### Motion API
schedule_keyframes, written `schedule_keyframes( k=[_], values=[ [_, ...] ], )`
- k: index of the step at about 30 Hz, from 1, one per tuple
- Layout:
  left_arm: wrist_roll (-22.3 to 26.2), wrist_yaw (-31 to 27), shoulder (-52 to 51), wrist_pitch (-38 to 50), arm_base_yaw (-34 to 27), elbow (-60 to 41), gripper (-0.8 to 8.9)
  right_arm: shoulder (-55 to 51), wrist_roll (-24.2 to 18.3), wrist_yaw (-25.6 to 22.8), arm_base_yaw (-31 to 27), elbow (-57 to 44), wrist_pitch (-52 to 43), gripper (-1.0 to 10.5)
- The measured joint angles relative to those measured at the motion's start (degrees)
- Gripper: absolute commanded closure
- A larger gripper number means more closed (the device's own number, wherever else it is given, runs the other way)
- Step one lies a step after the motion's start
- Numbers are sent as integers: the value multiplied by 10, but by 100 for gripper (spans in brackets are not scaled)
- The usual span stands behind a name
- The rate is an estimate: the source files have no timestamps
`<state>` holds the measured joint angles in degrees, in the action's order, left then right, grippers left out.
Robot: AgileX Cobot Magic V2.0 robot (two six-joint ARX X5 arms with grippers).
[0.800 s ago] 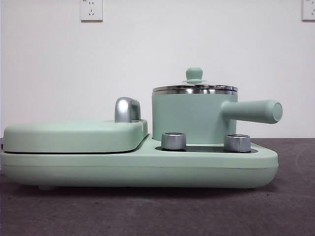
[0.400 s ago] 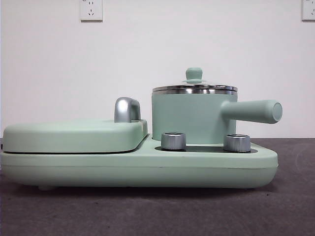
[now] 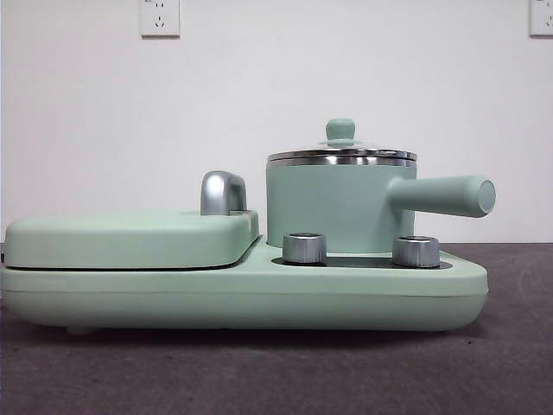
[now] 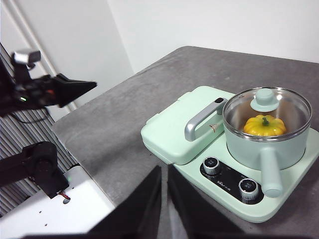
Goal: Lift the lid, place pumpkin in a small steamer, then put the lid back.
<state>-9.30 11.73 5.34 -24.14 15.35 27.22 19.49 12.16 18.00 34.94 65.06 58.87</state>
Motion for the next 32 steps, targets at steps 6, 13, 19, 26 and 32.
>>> schedule_keyframes(
  k=[6, 13, 19, 26, 32],
  values=[
    [44, -11, -50, 102, -92, -157, 808, 0, 0, 0, 0, 0, 0, 929],
    [49, -29, -50, 104, -153, -229, 808, 0, 0, 0, 0, 0, 0, 929],
    [53, -36, -50, 141, -170, -253, 808, 0, 0, 0, 1, 0, 0, 929],
    [55, -96, -50, 138, -171, -254, 808, 0, 0, 0, 1, 0, 0, 929],
    [55, -101, -50, 138, -171, -254, 808, 0, 0, 0, 1, 0, 0, 929]
  ],
)
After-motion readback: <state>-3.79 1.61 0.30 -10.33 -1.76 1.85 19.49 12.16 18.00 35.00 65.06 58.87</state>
